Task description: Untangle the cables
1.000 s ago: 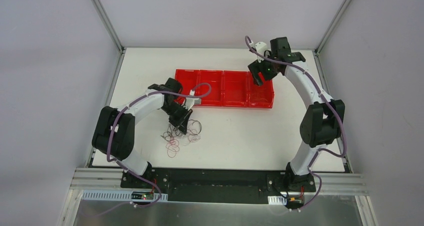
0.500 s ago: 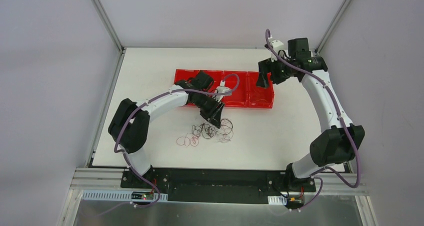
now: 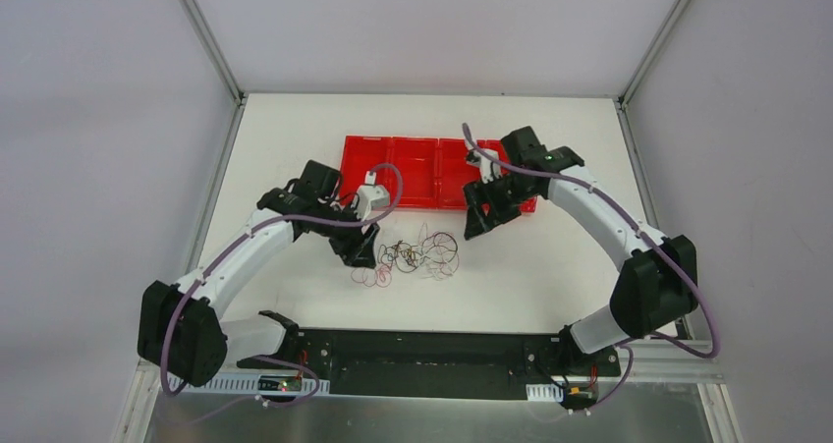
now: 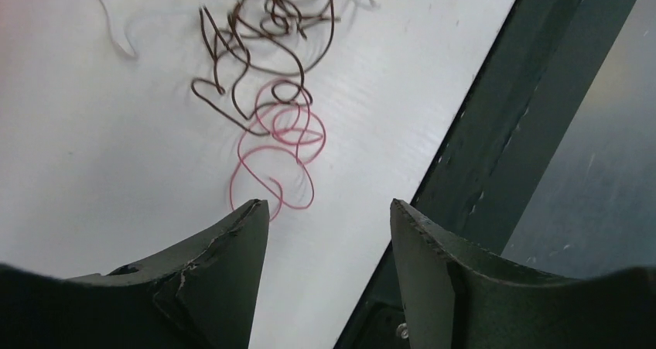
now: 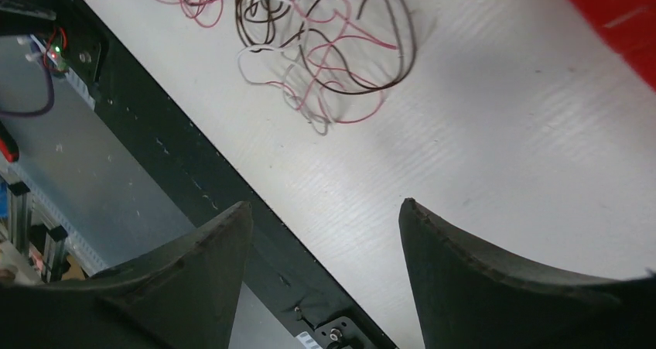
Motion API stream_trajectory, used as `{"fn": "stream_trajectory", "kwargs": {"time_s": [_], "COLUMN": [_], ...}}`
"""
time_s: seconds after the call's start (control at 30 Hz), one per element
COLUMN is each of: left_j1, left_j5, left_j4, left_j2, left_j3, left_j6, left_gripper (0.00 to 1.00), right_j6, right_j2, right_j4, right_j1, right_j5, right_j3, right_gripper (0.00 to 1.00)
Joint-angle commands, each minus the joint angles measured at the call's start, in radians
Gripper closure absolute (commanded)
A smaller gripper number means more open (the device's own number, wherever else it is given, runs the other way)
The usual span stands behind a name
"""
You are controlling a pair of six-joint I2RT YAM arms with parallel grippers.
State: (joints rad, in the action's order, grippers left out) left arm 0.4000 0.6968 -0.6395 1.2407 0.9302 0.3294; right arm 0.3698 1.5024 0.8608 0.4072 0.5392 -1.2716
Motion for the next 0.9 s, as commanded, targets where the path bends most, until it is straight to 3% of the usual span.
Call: {"fn": "stream_trajectory", "kwargs": {"time_s": [0.0,0.13,0.27,0.53,0.63,0.8,0.87], "left_j1": [0.007,0.010,0.047,0.215,0.218,0.161,0.110], "left_j5": [-0.051,-0.075,-0.103,-0.298,-0.335,-0.307,-0.277], "left_j4": [-0.075,-0.061,0.034,0.284,0.297,0.288,0.238], "left_j2": [-0.078,-0.038,0.009,0.028,0.046,-0.068,-0.135], "left_j3": [-0.101,-0.140,-0.181,-0.303,-0.309,-0.321,-0.311], "left_j6": [0.226,0.280,0.234,0.158,0.135,0.050,0.051], "left_gripper": [0.40,0.39,0.25,0.29,0.44,0.94,1.00], "right_j6": [-0.070,-0.096,-0.132,-0.167,-0.163,-0.115,-0.092], "right_j2": [0.038,0.132,0.195,0.269,0.289,0.286,0.271], "right_j4": [-0.088,-0.138,-0.198,-0.288,-0.305,-0.327,-0.313], "right_j1": [0.123,0.209,0.265,0.305,0.308,0.306,0.302], "right_j5": [-0.043,-0.101,-0.147,-0.268,-0.326,-0.443,-0.465], "right_j3": [0.016,-0.011,-0.024,-0.004,0.019,0.079,0.104], "right_gripper": [0.28,0.28,0.28,0.33,0.39,0.55,0.68]}}
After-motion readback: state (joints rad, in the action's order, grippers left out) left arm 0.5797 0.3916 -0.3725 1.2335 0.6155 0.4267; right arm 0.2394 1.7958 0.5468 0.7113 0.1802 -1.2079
